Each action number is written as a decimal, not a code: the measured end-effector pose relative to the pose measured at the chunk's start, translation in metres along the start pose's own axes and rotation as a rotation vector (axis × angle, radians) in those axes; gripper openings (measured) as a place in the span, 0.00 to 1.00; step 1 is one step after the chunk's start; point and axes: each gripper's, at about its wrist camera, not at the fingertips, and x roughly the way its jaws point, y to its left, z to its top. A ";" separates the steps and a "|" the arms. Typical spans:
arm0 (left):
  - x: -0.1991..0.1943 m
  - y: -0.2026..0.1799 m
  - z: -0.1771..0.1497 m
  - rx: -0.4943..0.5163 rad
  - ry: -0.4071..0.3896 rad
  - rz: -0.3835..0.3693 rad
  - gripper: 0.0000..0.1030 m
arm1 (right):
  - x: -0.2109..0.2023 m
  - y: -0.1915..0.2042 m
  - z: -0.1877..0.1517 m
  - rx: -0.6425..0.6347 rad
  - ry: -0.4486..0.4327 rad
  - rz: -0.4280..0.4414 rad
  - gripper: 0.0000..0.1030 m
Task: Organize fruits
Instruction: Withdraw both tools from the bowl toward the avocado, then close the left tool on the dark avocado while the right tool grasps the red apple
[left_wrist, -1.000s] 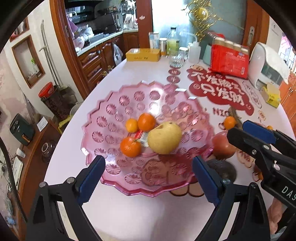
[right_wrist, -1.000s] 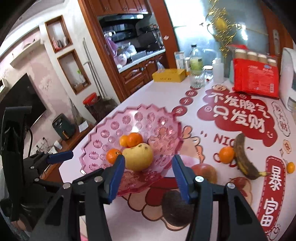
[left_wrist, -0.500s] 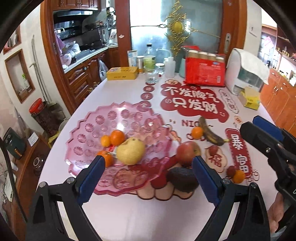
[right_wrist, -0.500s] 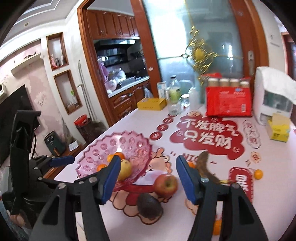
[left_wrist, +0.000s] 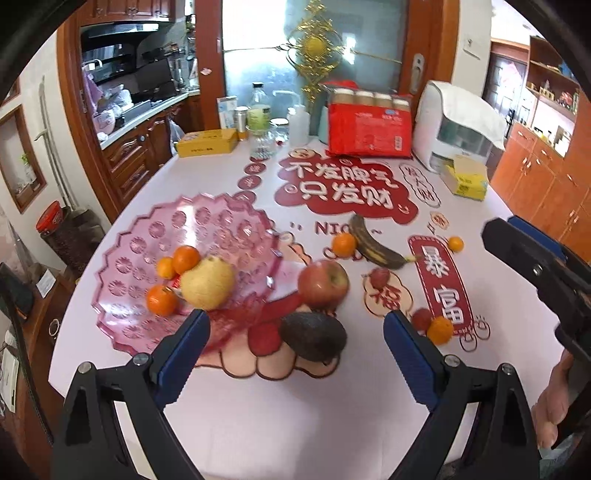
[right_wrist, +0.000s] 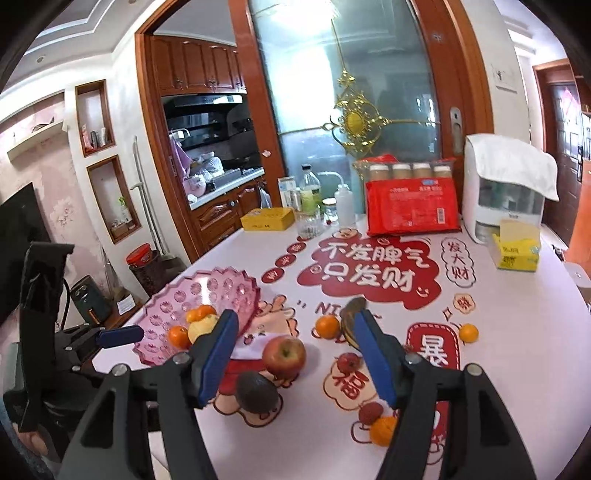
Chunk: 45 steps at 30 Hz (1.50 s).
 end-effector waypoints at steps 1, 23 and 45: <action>0.002 -0.003 -0.004 0.004 0.007 -0.003 0.92 | 0.002 -0.004 -0.004 0.004 0.009 -0.008 0.64; 0.091 -0.018 -0.040 -0.230 0.129 0.006 0.92 | 0.058 -0.057 -0.066 0.101 0.222 -0.059 0.64; 0.148 -0.022 -0.039 -0.281 0.196 0.143 0.62 | 0.080 -0.073 -0.069 0.103 0.268 -0.046 0.64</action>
